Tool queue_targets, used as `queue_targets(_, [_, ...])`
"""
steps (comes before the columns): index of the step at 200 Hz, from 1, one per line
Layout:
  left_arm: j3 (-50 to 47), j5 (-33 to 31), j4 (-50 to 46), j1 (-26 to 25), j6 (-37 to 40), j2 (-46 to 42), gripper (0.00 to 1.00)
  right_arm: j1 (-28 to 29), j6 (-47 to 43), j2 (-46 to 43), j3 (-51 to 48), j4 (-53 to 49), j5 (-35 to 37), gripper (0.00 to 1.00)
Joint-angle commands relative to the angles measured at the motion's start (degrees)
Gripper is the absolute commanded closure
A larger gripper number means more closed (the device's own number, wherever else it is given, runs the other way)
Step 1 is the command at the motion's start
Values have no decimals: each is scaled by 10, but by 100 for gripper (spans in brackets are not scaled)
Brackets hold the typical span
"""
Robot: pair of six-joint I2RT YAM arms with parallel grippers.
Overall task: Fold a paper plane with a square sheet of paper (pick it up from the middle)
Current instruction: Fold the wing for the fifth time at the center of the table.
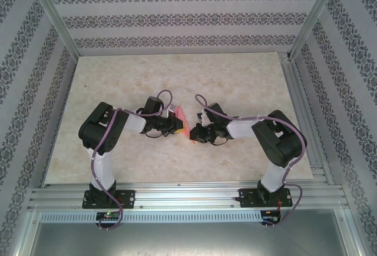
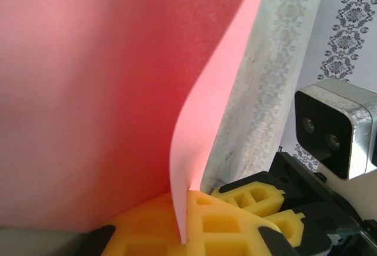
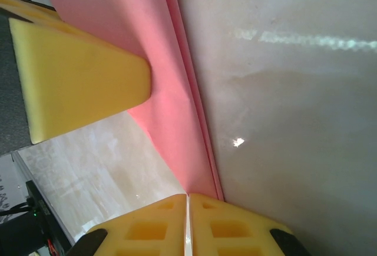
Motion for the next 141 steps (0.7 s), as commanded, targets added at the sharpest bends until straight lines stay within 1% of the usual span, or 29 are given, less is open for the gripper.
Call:
queue_targets(1, [-14, -37, -19, 18, 6, 24, 100, -3, -15, 4, -46, -98, 16, 88])
queue_targets(43, [-14, -39, -18, 19, 4, 26, 100, -2, -26, -23, -44, -124, 25, 88])
queue_targets(69, [-16, -37, -14, 19, 2, 28, 100, 2, -45, -29, -34, -165, 33, 88])
queue_targets(91, [-16, -35, -15, 18, 3, 29, 100, 11, -64, -31, -17, -217, 58, 88])
queue_targets(108, [-16, -36, -17, 18, 6, 30, 100, 8, -57, -52, -8, -209, 54, 87])
queue_targets(124, [-14, -34, -21, 18, 8, 31, 100, 6, -52, -78, 22, -208, 56, 86])
queue_targets(141, [-16, -35, -24, 18, 11, 30, 100, 2, -40, -92, 50, -186, 42, 84])
